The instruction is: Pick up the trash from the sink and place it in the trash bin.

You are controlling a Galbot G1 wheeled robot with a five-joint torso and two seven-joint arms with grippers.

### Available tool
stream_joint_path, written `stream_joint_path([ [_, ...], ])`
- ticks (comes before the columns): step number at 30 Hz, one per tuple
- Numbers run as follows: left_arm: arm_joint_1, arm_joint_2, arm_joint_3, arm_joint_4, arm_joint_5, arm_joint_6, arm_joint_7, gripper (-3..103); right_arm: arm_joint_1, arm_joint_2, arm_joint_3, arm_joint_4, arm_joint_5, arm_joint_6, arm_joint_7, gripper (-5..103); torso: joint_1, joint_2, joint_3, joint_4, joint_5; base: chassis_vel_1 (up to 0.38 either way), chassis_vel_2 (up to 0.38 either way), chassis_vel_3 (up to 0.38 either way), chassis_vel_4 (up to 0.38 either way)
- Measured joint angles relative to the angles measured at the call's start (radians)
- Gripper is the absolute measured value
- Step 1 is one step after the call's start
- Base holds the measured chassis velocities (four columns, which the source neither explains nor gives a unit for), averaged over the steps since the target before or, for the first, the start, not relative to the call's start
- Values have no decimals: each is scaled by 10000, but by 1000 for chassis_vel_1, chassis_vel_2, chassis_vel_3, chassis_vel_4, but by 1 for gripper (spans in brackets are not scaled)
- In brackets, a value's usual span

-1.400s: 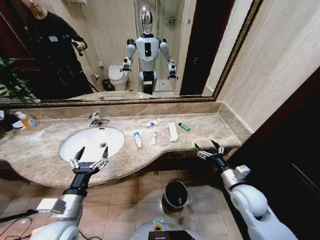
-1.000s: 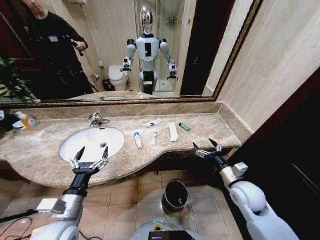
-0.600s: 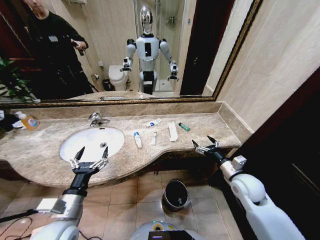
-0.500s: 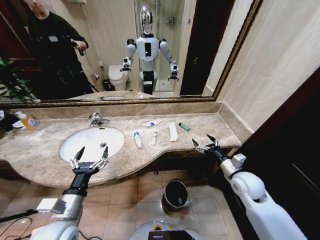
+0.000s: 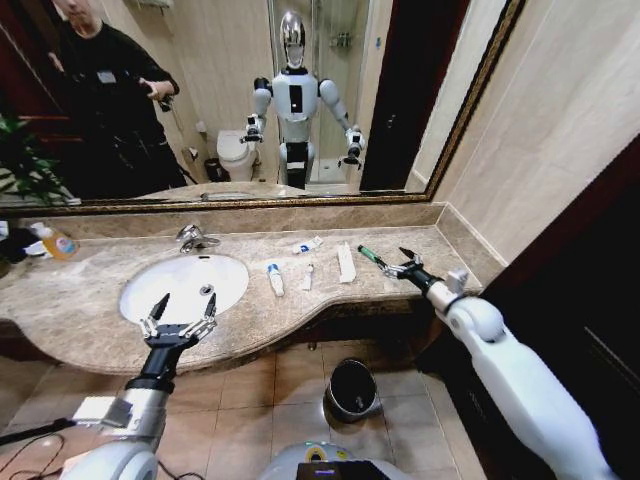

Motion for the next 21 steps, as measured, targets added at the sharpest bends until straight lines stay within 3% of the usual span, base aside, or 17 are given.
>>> stream_joint_path([
  [4, 0, -1, 0, 0, 0, 0, 1, 100, 1488, 173, -1039, -1259, -301, -193, -807, 100, 0, 0, 0, 3, 0, 0, 0, 0, 0],
  [12, 0, 1, 0, 0, 0, 0, 1, 100, 3079, 987, -2077, -3338, -661, -552, -928, 100, 0, 0, 0, 2, 0, 0, 0, 0, 0],
  [21, 0, 1, 0, 0, 0, 0, 1, 100, 3860, 1238, -2486, -4707, -575, -898, -927, 100, -1, 0, -1, 0, 0, 0, 0, 0, 0],
])
